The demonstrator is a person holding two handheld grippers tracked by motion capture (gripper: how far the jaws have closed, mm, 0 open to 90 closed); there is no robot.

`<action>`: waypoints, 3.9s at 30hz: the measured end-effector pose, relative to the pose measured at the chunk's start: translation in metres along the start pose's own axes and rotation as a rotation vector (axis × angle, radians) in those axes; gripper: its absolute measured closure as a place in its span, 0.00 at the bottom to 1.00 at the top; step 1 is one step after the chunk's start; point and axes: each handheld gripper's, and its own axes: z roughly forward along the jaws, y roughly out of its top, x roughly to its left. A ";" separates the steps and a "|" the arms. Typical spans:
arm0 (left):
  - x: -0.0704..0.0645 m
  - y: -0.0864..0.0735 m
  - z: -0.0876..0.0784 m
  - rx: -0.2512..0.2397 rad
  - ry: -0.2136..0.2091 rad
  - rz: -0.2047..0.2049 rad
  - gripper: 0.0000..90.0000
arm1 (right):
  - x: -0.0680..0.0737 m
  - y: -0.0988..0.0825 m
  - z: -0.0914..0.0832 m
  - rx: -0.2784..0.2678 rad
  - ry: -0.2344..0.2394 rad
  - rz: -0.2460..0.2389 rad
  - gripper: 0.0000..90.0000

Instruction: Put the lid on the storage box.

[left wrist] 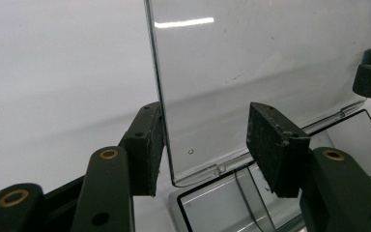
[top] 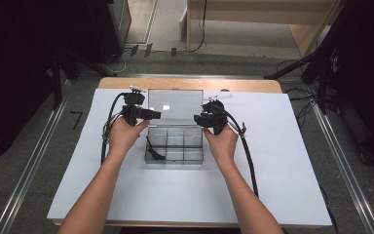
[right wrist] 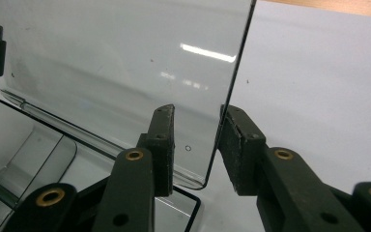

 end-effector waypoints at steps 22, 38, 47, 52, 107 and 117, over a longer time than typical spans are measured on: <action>-0.004 -0.009 -0.011 -0.039 0.059 0.083 0.69 | 0.006 -0.001 -0.009 -0.015 -0.009 -0.051 0.77; -0.003 -0.021 -0.017 -0.079 0.041 0.119 0.71 | 0.007 -0.003 -0.014 -0.025 -0.001 -0.083 0.77; -0.004 -0.025 -0.019 -0.093 0.050 0.145 0.76 | 0.008 -0.005 -0.018 -0.026 -0.001 -0.098 0.79; -0.004 -0.026 -0.021 -0.101 0.048 0.158 0.76 | 0.009 -0.005 -0.024 -0.052 0.006 -0.101 0.77; -0.018 0.001 -0.073 -0.098 -0.020 0.192 0.66 | 0.019 0.029 -0.077 -0.049 0.058 -0.162 0.76; -0.014 -0.007 -0.076 -0.092 -0.038 0.190 0.64 | 0.023 0.022 -0.082 -0.052 0.054 -0.193 0.74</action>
